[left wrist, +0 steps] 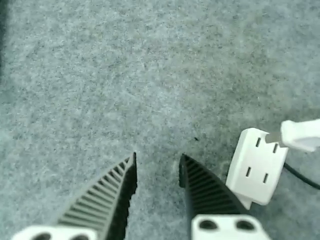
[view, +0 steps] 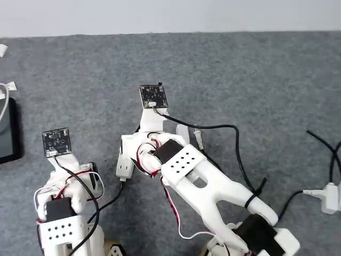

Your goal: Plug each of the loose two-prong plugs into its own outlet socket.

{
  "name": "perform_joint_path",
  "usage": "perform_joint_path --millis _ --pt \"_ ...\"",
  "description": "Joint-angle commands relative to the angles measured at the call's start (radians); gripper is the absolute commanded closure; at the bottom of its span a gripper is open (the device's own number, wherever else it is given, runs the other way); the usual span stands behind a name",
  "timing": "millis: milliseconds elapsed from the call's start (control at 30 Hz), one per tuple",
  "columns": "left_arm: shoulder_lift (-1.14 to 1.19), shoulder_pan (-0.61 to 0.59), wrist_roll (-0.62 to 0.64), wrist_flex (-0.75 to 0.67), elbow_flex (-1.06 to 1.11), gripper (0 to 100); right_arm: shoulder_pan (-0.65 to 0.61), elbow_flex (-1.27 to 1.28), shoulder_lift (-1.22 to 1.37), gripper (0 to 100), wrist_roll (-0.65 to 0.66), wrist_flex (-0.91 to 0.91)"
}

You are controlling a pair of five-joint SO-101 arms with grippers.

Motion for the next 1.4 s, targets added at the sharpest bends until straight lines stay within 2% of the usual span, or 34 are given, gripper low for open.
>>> perform_joint_path --millis 0,100,267,367,633,1000,1367 --pt "0.005 -0.006 0.031 -0.038 -0.064 92 0.008 -0.017 -0.005 99.1 -0.017 -0.019" --pt "0.106 -0.006 0.04 -0.051 -0.097 92 0.008 -0.017 -0.005 99.1 -0.028 -0.021" --pt "0.439 -0.008 0.038 -0.13 -0.216 92 0.008 -0.017 -0.004 99.1 -0.029 -0.022" --pt "0.555 -0.008 0.029 -0.138 -0.272 92 0.012 -0.012 -0.004 99.1 -0.048 -0.033" --pt "0.565 -0.008 0.009 -0.152 -0.271 92 0.013 -0.068 0.114 99.1 -0.049 -0.022" --pt "0.565 -0.008 0.006 -0.152 -0.269 92 0.013 -0.068 0.128 99.1 -0.04 -0.021" --pt "0.566 -0.008 0.006 -0.152 -0.269 92 -0.002 -0.186 0.214 99.1 0.064 0.088"
